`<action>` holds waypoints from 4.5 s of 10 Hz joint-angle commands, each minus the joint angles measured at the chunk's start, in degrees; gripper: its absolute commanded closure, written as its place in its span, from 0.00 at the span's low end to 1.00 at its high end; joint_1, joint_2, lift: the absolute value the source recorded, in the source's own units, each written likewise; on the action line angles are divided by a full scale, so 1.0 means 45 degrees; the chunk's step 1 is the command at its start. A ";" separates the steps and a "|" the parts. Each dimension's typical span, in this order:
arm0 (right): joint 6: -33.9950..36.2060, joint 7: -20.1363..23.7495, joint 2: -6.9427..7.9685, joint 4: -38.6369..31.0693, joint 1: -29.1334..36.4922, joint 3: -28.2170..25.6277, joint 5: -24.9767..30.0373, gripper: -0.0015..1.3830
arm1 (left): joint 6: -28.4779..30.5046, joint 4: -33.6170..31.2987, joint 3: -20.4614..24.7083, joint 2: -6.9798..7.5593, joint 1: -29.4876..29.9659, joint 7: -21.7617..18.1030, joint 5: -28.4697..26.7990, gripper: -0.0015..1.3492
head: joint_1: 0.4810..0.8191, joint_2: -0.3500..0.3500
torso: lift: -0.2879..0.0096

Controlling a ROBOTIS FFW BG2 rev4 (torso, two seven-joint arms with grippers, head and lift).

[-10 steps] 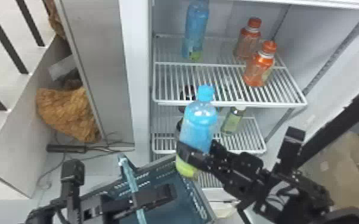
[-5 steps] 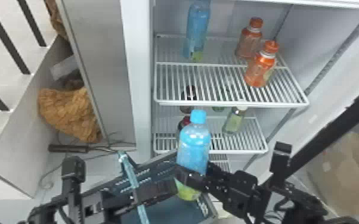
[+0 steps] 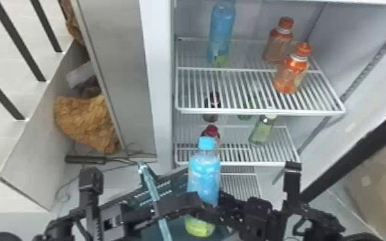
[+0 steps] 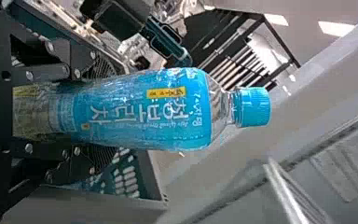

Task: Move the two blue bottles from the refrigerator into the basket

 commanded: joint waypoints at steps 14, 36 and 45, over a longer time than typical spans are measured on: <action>-0.1279 -0.0282 0.0209 -0.2621 0.0346 -0.1736 0.0308 0.13 | 0.0021 0.0000 0.0000 0.0000 0.0063 -0.0003 -0.0025 0.89 | 0.63 0.28 | 0.93; -0.4779 -0.4051 0.0931 0.4035 -0.7404 -0.0543 0.1425 0.11 | 0.0084 0.0000 -0.0077 0.0020 0.0000 0.0056 0.0025 0.89 | 0.63 0.23 | 0.93; -0.5122 -0.5067 0.0931 0.6785 -1.0216 0.0828 0.1806 0.10 | 0.0084 0.0000 -0.0051 0.0020 -0.0062 0.0095 0.0051 0.89 | 0.63 0.31 | 0.93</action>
